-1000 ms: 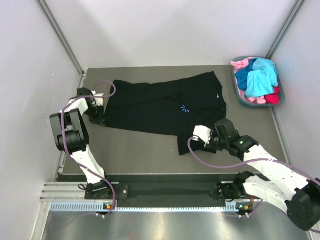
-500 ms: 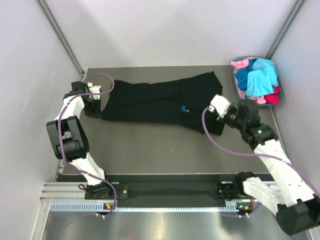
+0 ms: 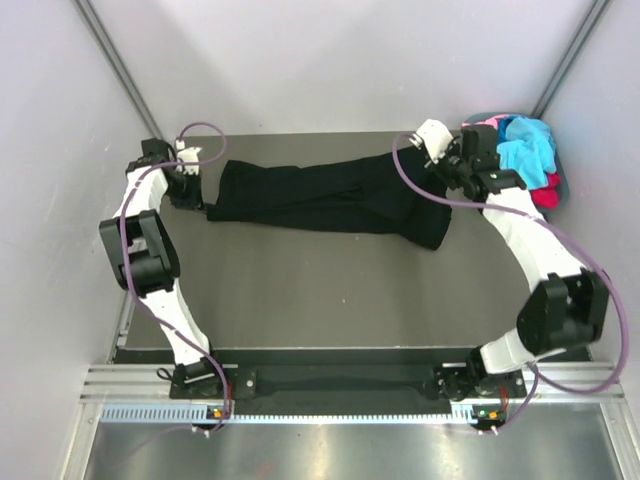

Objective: Fold and stack the t-shirts
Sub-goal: Fold the tshirt

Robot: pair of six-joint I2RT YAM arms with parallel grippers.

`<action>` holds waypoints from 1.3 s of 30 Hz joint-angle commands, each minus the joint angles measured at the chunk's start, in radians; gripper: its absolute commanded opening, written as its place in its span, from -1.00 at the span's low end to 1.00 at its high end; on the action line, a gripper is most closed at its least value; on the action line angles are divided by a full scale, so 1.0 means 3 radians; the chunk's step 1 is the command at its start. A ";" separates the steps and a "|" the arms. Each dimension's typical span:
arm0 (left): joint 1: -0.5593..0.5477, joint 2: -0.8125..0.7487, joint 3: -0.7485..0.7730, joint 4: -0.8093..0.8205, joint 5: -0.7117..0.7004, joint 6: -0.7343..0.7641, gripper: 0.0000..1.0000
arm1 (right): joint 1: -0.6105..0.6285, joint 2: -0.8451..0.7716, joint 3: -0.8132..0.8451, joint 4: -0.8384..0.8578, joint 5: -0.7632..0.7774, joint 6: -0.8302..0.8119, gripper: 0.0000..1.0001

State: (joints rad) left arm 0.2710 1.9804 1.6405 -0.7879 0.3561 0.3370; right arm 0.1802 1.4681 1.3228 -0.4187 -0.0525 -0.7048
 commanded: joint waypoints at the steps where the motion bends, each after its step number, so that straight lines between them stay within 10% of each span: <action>1: -0.0039 0.0280 0.0442 -0.0134 0.0096 0.0073 -1.00 | -0.0054 0.0372 0.0381 0.0204 0.0057 0.0053 -1.00; 14: -0.0397 0.0838 0.1276 -0.0155 -0.0052 0.0104 -1.00 | -0.0110 0.1023 0.0899 0.0133 0.0144 0.0002 -1.00; 39: -0.0402 -0.0644 -0.0120 0.0269 -0.0210 0.0196 -1.00 | -0.0146 -0.1421 -0.0794 -0.0925 -0.0602 0.0161 -1.00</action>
State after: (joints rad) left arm 0.1459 1.8374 1.6253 -0.7475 0.2958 0.3878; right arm 0.1478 1.1049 1.0996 -0.6323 -0.1699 -0.6613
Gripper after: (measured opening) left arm 0.019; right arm 0.009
